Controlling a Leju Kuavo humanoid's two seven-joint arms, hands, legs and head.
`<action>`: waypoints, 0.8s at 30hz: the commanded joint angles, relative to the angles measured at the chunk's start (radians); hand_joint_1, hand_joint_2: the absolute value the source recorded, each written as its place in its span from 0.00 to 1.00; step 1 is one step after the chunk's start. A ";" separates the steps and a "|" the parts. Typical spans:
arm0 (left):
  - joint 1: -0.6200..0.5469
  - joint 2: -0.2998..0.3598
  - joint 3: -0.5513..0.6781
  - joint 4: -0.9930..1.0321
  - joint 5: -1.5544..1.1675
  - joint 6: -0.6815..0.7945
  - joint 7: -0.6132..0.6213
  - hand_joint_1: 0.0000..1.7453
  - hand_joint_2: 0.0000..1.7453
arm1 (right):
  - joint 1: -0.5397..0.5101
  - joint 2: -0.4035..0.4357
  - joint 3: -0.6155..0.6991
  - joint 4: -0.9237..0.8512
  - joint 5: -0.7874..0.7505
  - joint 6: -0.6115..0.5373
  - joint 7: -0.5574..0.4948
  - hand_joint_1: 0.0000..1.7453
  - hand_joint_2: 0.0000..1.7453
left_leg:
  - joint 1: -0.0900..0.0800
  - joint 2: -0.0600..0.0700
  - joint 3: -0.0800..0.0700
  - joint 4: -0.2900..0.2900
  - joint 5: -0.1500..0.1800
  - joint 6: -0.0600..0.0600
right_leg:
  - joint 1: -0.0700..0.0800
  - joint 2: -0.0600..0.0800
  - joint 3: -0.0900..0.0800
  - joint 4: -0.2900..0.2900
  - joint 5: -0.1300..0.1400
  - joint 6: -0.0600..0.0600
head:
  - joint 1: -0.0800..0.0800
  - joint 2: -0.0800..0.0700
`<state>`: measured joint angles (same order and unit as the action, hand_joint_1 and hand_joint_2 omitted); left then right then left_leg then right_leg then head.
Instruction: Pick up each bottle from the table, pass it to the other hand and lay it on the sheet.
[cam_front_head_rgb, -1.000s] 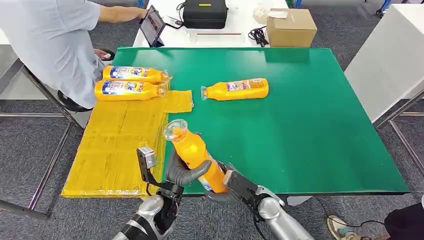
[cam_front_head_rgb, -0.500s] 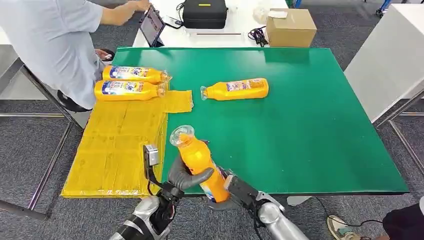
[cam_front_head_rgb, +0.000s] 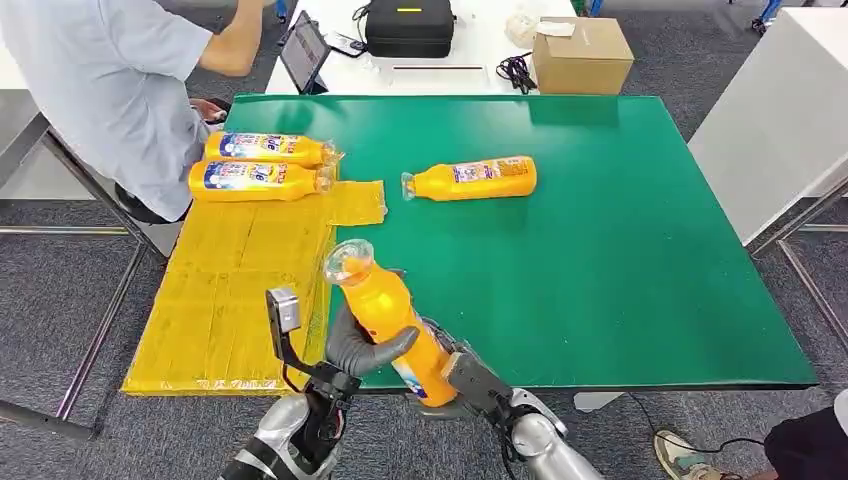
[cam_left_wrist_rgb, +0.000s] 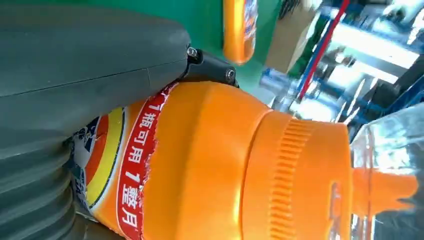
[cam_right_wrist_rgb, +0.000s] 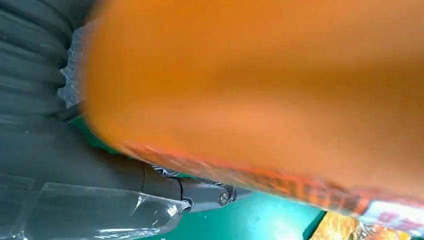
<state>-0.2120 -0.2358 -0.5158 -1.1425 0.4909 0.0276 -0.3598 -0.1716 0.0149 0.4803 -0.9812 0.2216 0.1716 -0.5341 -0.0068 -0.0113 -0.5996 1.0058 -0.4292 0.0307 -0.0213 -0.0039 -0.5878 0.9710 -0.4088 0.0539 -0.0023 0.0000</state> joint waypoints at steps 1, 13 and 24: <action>-0.022 0.038 -0.004 -0.019 -0.027 0.032 -0.017 1.00 1.00 | -0.003 0.017 -0.028 0.009 -0.002 -0.009 0.008 0.00 1.00 | 0.002 0.002 0.003 0.000 -0.002 -0.002 | 0.002 0.001 0.003 0.000 -0.001 -0.003 | 0.000 0.000; -0.036 0.056 -0.039 -0.030 -0.242 0.205 -0.089 1.00 1.00 | 0.020 0.022 -0.053 -0.028 0.009 -0.071 -0.004 0.00 1.00 | 0.001 0.001 0.004 0.000 -0.002 -0.002 | 0.002 0.001 0.004 0.000 -0.001 -0.003 | 0.000 0.000; -0.170 0.105 0.048 0.135 -0.678 0.636 -0.113 1.00 1.00 | 0.060 0.094 -0.174 -0.194 -0.050 -0.211 -0.031 0.00 1.00 | 0.001 0.000 0.002 0.000 0.000 -0.002 | 0.001 0.000 0.002 0.000 0.000 -0.002 | 0.000 0.000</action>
<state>-0.2342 -0.1964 -0.4951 -1.1944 0.1674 0.3446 -0.4178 -0.0976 0.0702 0.3850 -1.1543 0.1805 -0.0274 -0.5776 -0.0066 -0.0111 -0.5995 1.0057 -0.4291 0.0306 -0.0211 -0.0039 -0.5882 0.9710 -0.4087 0.0539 -0.0023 0.0000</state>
